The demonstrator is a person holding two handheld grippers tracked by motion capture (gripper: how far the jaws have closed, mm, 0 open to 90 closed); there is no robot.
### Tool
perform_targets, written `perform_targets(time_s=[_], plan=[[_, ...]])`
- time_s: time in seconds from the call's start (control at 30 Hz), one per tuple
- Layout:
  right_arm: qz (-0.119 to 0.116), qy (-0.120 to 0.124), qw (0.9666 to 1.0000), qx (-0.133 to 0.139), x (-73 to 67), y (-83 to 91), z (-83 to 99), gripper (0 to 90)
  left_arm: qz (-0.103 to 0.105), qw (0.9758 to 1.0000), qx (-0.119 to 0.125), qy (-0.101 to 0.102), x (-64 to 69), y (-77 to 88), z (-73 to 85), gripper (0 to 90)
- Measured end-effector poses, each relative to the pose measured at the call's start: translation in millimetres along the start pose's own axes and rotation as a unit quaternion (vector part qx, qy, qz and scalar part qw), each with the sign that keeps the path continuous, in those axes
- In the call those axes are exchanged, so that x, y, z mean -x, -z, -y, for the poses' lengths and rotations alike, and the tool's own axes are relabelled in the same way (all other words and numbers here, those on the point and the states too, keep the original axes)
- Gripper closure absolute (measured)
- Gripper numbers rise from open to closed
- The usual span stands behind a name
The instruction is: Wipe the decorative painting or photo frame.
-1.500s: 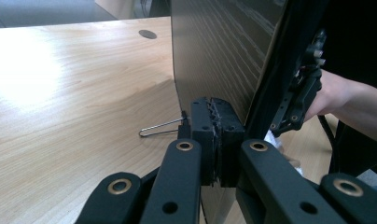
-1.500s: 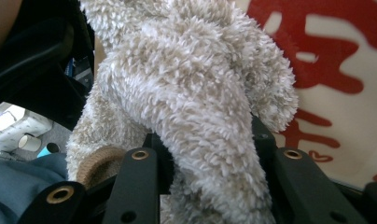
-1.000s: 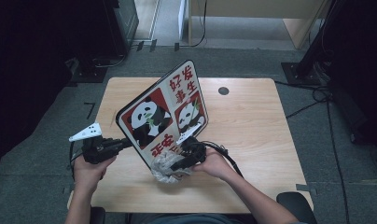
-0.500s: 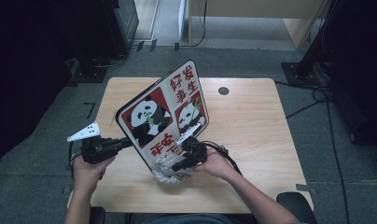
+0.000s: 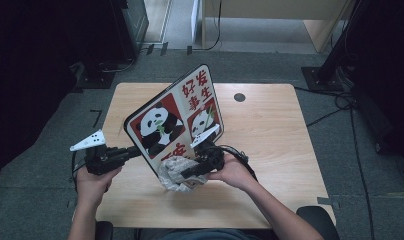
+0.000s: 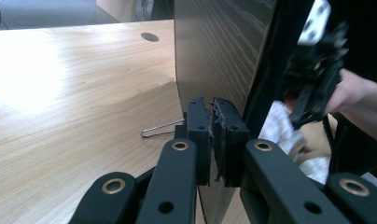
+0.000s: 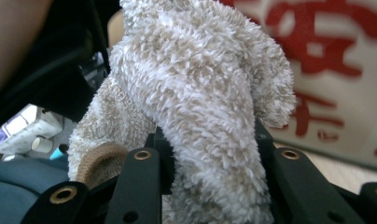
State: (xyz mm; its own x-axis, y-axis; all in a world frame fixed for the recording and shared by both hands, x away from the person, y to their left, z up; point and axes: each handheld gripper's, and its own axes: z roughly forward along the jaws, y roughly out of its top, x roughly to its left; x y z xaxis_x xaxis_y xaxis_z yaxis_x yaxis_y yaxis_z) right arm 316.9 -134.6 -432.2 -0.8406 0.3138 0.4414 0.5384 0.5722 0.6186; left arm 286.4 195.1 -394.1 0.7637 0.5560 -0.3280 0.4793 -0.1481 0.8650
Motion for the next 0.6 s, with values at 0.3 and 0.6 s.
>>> perform_targets(time_s=[0.3, 0.6], plan=[[0.0, 0.026, 0.9993, 0.029, -24.5, 17.5, -34.6, 66.8, -0.008, 0.9999, 0.004, 0.005, -5.5, 8.0, 2.8, 85.8], [-0.012, 0.039, 0.9982, 0.043, -49.4, 25.4, -78.6, 66.6, -0.018, 0.9998, 0.004, 0.008, -9.0, 14.7, 6.8, 85.6]])
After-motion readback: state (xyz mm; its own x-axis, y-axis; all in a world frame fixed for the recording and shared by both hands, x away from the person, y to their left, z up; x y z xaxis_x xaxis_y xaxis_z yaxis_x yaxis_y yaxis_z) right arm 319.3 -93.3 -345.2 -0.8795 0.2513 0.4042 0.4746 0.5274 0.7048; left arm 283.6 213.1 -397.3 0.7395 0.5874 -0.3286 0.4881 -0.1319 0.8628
